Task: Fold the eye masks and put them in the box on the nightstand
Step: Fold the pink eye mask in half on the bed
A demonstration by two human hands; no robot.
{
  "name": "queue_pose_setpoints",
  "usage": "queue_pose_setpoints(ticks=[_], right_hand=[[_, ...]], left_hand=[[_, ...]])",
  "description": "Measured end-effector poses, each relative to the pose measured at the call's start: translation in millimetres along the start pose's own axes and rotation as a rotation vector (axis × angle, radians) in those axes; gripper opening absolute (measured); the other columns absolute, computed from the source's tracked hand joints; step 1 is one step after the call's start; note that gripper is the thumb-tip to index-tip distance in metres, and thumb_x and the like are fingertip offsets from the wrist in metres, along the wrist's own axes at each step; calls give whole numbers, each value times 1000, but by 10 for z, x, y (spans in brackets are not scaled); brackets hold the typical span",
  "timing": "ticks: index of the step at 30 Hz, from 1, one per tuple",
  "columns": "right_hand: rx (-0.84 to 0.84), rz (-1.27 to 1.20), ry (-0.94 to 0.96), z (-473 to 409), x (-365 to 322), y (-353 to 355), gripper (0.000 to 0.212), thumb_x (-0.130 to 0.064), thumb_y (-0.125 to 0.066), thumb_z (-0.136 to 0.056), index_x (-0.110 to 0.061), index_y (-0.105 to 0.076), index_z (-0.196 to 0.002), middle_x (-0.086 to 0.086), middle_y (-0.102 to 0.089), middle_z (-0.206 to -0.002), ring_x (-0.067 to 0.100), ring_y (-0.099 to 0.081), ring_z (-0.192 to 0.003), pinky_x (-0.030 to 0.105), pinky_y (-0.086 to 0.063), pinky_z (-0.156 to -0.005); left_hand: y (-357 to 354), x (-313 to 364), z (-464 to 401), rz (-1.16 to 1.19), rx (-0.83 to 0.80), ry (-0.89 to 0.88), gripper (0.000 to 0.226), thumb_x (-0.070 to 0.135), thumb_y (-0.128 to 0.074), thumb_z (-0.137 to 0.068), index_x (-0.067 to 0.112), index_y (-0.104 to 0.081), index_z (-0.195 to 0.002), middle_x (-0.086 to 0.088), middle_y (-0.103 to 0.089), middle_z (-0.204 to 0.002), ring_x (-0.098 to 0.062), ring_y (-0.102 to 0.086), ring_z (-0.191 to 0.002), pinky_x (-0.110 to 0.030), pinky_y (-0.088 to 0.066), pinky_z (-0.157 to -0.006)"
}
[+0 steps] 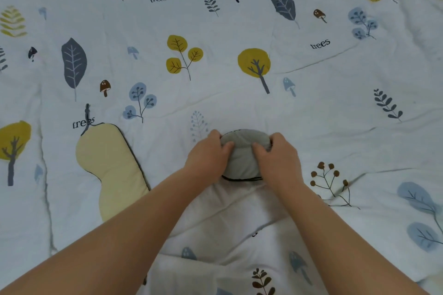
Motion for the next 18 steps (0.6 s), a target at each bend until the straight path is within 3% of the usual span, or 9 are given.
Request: queue_pose_setpoints(ticks=[4,8,12,15,18], right_hand=[[153,-17,48,-218,16,392,19,-30,-52,-88,-13,-44,-86,2,-50,-78,25,-47,-76,31,-33,-67],[243,55,38,-473,126,684,26,-32,-49,-89,-7,-49,-96,6,-51,-83,26,-46,-77,32,-34,-68],[179,280,-11,-591,273,688,29,-34,-41,-92,-5,-44,-92,10,-49,-83,29,-45,-76,35,-34,-64],[156,355,-19,-597,293,648,26,-33,-37,-93,-8,-37,-86,11,-48,-80,30,-43,-72,33,-30,-59],[176,319,-37,-572,264,687,26,-32,-35,-93,-6,-41,-92,14,-52,-84,30,-45,-73,33,-30,-59]], left_hand=[[-9,382,-160,161,36,-70,17,28,-46,-89,13,-45,-97,-5,-53,-87,-25,-49,-82,-31,-38,-72],[-108,736,-374,173,14,-137,28,19,-48,-86,8,-48,-112,-8,-56,-97,-24,-49,-87,-31,-38,-75],[-292,801,-523,44,15,-137,32,19,-45,-88,6,-46,-116,-15,-56,-117,-31,-52,-106,-35,-40,-82],[-363,756,-548,-27,61,-138,30,21,-42,-89,5,-46,-115,-16,-53,-118,-32,-50,-109,-33,-35,-79],[-336,732,-524,-14,84,-150,32,24,-42,-89,7,-48,-116,-15,-53,-116,-32,-50,-107,-32,-33,-78]])
Point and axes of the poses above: each hand's wrist, its own z-axis away from the middle knuckle, its own y-axis out of the back of the hand, x = y × z, the point moved 6 cm from there along -z, towards the middle knuckle
